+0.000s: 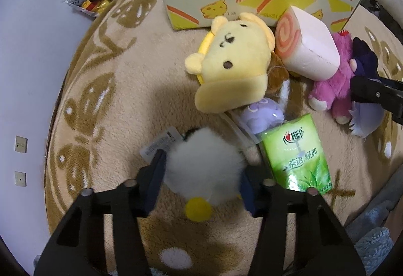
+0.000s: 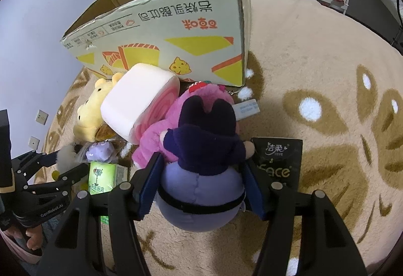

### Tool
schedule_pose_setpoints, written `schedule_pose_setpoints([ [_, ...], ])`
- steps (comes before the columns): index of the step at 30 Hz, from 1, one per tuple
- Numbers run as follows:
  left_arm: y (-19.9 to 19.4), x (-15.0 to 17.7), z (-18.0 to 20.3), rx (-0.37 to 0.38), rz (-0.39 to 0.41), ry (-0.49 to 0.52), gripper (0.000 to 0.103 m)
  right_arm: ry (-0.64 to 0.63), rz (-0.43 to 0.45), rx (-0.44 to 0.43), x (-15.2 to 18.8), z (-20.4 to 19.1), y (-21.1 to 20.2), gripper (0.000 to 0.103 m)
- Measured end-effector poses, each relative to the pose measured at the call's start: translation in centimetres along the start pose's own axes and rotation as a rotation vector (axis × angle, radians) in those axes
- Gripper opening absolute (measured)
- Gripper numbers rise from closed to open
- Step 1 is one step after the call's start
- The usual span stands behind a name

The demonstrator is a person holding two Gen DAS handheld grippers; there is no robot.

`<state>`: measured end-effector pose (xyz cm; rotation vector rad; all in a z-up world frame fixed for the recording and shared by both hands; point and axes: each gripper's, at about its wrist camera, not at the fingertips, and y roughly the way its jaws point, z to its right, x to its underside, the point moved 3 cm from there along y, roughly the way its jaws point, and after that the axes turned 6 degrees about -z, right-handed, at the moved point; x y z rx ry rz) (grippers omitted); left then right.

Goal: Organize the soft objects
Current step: 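Grasp the white chick plush with the left gripper while the right grasps the purple doll, then lift both plushes and carry them over the open cardboard box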

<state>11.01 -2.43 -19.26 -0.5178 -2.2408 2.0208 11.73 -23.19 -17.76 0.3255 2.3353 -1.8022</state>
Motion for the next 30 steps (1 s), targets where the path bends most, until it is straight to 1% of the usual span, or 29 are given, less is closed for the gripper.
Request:
schedule_pose_setpoints([
  [4, 0.6, 0.0, 0.1, 0.001, -0.023, 0.003, 0.046, -0.013, 0.000, 0.017, 0.1, -0.2, 0.1, 0.065],
  [6, 0.7, -0.1, 0.1, 0.020, -0.025, -0.005, 0.042, -0.010, 0.001, 0.013, 0.1, -0.3, 0.2, 0.065],
  [8, 0.7, -0.2, 0.1, 0.021, -0.021, -0.003, 0.037, 0.004, 0.001, 0.001, 0.1, 0.0, 0.2, 0.065],
  [13, 0.1, 0.1, 0.4, 0.003, 0.007, 0.003, 0.033, 0.002, 0.017, 0.004, 0.3, 0.1, -0.4, 0.061],
  [18, -1.3, 0.4, -0.9, 0.001, 0.057, -0.063, 0.032, -0.030, 0.062, 0.025, 0.6, -0.1, -1.9, 0.060],
  [21, -2.7, 0.7, -1.5, -0.009, 0.110, -0.097, 0.032, -0.028, 0.113, 0.014, 0.7, -0.1, -3.4, 0.060],
  [24, -4.6, 1.1, -1.8, -0.029, 0.186, -0.103, 0.032, -0.012, 0.166, 0.010, 0.8, 0.3, -5.0, 0.060],
  [28, -7.3, 1.5, -1.9, -0.030, 0.301, -0.105, 0.032, -0.003, 0.239, -0.004, 1.0, 0.3, -7.1, 0.060],
  [30, -8.8, 1.6, -1.9, -0.031, 0.367, -0.108, 0.032, -0.009, 0.299, -0.019, 1.1, 0.2, -8.6, 0.060],
])
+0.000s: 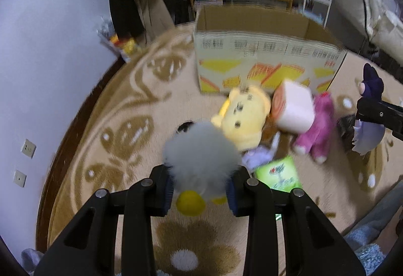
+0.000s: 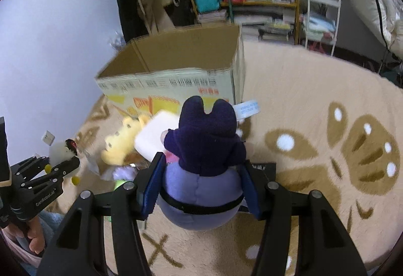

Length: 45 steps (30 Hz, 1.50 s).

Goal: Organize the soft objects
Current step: 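Lift both plushes and carry them over the open cardboard box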

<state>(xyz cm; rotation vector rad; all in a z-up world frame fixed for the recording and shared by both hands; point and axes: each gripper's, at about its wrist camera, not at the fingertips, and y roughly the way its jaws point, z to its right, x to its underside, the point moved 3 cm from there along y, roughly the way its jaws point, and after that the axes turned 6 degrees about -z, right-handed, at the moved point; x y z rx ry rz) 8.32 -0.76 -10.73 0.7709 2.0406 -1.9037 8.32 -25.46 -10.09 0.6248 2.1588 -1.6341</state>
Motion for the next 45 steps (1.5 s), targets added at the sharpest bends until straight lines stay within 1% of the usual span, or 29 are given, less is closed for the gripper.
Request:
schedule_pose_setpoints([
  [2, -1.4, -0.4, 0.1, 0.005, 0.070, -0.007, 0.032, -0.006, 0.056, -0.011, -0.4, -0.3, -1.3, 0.060],
  [4, -3.5, -0.9, 0.1, 0.008, 0.170, -0.011, 0.033, -0.025, 0.102, -0.004, -0.7, -0.6, -2.2, 0.060],
  [6, -5.1, -1.2, 0.1, 0.021, 0.244, -0.014, 0.033, -0.052, 0.158, 0.017, -1.0, -1.0, -3.5, 0.060],
  [8, -6.4, -1.5, 0.2, 0.037, 0.296, -0.018, 0.033, -0.081, 0.200, 0.040, -1.3, -1.6, -4.3, 0.060],
  [11, -7.7, -2.1, 0.7, 0.016, 0.345, -0.004, 0.033, -0.123, 0.265, 0.077, -1.7, -2.6, -5.6, 0.060],
  [16, -8.7, -3.4, 1.0, -0.003, 0.382, 0.004, 0.033, -0.163, 0.345, 0.100, -2.9, -3.7, -7.0, 0.060],
  [18, -8.7, -4.0, 0.8, -0.006, 0.393, 0.004, 0.033, -0.167, 0.364, 0.098, -3.5, -3.9, -7.3, 0.060],
  [23, -8.8, -6.1, 0.6, 0.001, 0.432, -0.013, 0.033, -0.180, 0.401, 0.107, -4.8, -4.5, -7.7, 0.060],
  [30, -9.2, -9.4, 0.4, -0.021, 0.507, -0.010, 0.034, -0.178, 0.439, 0.108, -6.6, -4.1, -7.5, 0.060],
  [37, -8.0, -12.3, 0.8, -0.009, 0.515, 0.009, 0.034, -0.177, 0.449, 0.107, -8.6, -3.7, -6.2, 0.060],
  [41, -6.8, -13.7, 1.4, 0.011, 0.512, 0.021, 0.034, -0.170, 0.454, 0.099, -9.9, -3.2, -5.3, 0.060],
  [45, -5.2, -14.5, 2.2, 0.035, 0.489, 0.041, 0.034, -0.137, 0.443, 0.051, -10.9, -2.5, -4.3, 0.060],
])
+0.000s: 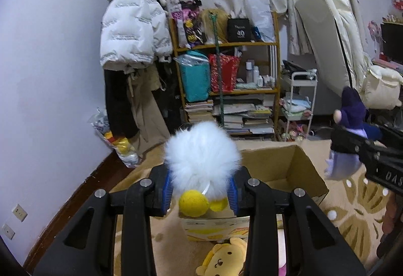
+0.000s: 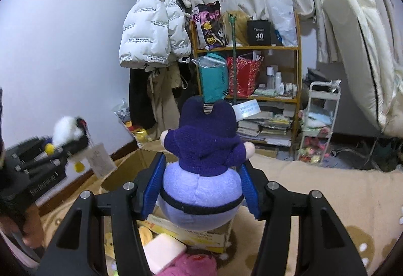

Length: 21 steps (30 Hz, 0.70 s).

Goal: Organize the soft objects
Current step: 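Lift both plushes and carry them over the open cardboard box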

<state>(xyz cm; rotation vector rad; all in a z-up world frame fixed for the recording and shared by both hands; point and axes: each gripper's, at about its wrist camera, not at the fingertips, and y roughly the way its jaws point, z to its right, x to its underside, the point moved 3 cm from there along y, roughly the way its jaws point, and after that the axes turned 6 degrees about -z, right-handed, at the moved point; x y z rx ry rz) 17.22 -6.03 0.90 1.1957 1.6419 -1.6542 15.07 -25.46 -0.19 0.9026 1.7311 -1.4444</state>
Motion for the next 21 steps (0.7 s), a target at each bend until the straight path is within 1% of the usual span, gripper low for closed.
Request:
schedule_pose_setpoints([
  [2, 0.8, 0.3, 0.3, 0.000, -0.009, 0.011, 0.034, -0.001, -0.002, 0.008, -0.1, 0.1, 0.6, 0.060],
  [5, 2.2, 0.9, 0.7, 0.008, -0.028, 0.018, 0.034, -0.035, -0.011, 0.018, 0.2, -0.1, 1.9, 0.060],
  [10, 4.5, 1.6, 1.0, 0.019, -0.076, 0.005, 0.034, -0.038, -0.045, -0.005, 0.9, 0.0, 4.2, 0.060],
  [15, 6.4, 2.3, 0.9, 0.029, -0.108, -0.007, 0.034, -0.053, -0.072, -0.030, 2.0, 0.1, 6.3, 0.061],
  [18, 7.4, 2.9, 0.9, 0.040, -0.132, -0.011, 0.034, -0.041, -0.086, -0.040, 2.6, 0.4, 7.0, 0.061],
  [19, 7.8, 3.2, 1.0, 0.054, -0.141, -0.013, 0.034, -0.033, -0.092, -0.041, 2.7, 0.6, 7.3, 0.062],
  [21, 8.2, 3.5, 1.0, 0.057, -0.156, -0.013, 0.034, 0.005, -0.116, -0.045, 3.0, 0.9, 7.7, 0.062],
])
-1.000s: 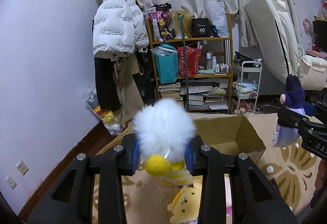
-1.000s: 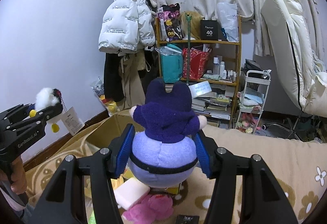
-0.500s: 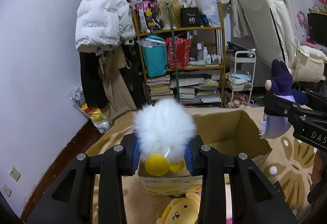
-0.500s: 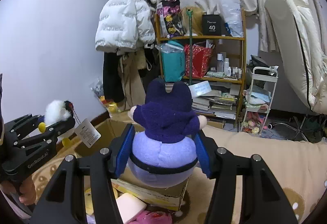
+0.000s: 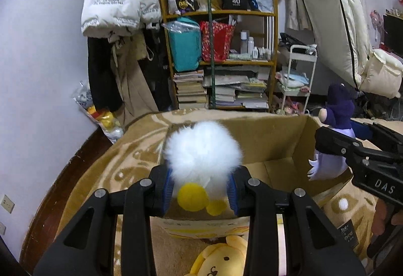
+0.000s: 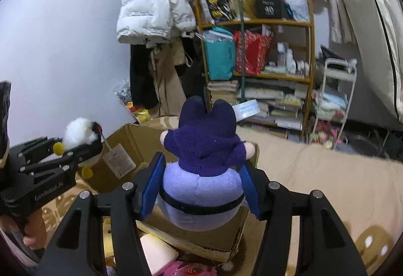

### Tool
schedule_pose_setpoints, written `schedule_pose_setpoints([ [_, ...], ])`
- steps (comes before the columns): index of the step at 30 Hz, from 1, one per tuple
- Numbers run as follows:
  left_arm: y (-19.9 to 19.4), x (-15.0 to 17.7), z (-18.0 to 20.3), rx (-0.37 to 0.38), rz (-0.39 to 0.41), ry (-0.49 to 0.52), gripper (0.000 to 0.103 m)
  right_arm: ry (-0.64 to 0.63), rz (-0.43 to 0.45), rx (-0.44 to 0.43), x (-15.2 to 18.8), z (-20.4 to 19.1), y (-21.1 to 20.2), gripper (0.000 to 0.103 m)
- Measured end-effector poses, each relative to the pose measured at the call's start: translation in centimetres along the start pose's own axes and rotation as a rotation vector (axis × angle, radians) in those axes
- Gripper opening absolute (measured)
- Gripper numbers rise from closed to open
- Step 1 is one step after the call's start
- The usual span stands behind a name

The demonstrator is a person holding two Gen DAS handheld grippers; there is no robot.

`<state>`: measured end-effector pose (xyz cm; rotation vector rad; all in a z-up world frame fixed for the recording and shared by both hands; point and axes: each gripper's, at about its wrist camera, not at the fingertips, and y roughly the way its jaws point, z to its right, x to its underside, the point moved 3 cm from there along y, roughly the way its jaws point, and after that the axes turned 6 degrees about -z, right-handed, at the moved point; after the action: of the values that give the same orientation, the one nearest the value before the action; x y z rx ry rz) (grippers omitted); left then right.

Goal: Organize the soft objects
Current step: 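Lift both plushes and carry them over the open cardboard box, then open both grippers to drop the plushes into the box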

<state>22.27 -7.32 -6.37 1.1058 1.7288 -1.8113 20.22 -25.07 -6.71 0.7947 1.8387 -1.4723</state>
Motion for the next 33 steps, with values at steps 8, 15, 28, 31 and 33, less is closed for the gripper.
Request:
schedule_pose_setpoints([
  [8, 0.6, 0.6, -0.2, -0.012, -0.027, -0.003, 0.035, -0.012, -0.034, -0.017, 1.1, -0.4, 0.8, 0.064],
  [15, 0.0, 1.0, -0.6, -0.036, -0.040, -0.015, 0.045, 0.015, -0.054, -0.035, 1.4, -0.2, 0.5, 0.069],
  [28, -4.6, 1.5, -1.7, -0.051, -0.017, -0.066, 0.089, 0.080, -0.015, -0.028, 0.9, 0.5, -3.2, 0.101],
  [31, -6.0, 1.7, -2.0, -0.052, -0.005, -0.077, 0.094, 0.087, 0.008, -0.028, 1.0, 0.4, -4.6, 0.103],
  [33, -7.0, 2.0, -2.2, -0.063, -0.001, -0.083, 0.095, 0.088, 0.009, -0.025, 1.2, 0.1, -5.3, 0.103],
])
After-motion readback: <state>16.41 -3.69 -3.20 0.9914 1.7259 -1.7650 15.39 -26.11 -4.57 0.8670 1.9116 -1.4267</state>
